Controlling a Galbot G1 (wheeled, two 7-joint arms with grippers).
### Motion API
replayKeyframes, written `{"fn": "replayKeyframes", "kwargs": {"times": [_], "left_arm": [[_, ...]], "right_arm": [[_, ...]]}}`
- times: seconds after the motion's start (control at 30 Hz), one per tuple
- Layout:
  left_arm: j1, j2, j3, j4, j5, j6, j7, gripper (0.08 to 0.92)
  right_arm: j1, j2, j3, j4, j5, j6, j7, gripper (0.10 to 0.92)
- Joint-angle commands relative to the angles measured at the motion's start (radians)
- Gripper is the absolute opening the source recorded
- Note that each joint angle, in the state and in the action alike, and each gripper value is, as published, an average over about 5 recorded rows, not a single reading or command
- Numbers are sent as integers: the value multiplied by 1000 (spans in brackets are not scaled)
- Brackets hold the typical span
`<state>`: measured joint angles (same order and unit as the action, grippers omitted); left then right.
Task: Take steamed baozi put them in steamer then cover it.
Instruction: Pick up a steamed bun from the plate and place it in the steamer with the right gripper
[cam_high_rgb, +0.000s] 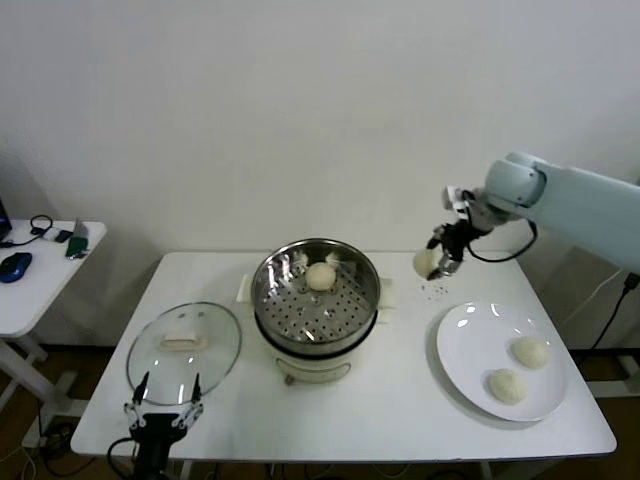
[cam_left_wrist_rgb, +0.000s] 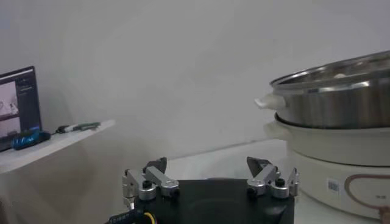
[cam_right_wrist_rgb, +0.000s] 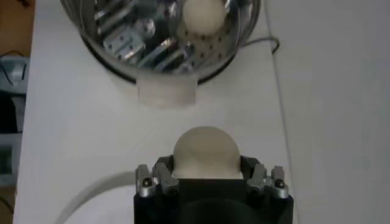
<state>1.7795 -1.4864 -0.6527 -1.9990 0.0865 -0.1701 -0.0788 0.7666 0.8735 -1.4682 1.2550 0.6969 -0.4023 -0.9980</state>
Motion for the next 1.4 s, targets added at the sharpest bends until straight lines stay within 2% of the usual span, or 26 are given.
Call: {"fn": "replayKeyframes", "kwargs": {"times": [0.03,0.37,0.63,0.97,1.23,1.4], "left_arm": [[1,5,11,-16,-12,6,1,823],[18,21,11,-37,-13,8,4,823],[8,11,20,-59,-8,23,6,823],[7,21,12,-39,-10,14,4,823],[2,23,11,-31,-10,13,4,823],[1,23,11,-27,-11,12,4,823]], "right_arm": [[131,227,-68,24,206,-66,48,696],[-22,486,-47,-79,218,-101,97,704],[-119,609,-63,-212,169,-89,88,704],[-190,674,-66,-309,116,-67,71,704],[-208,678,-73,-322,82,-57,62,708],[-210,664,-74,-312,65,-56,63,737]]}}
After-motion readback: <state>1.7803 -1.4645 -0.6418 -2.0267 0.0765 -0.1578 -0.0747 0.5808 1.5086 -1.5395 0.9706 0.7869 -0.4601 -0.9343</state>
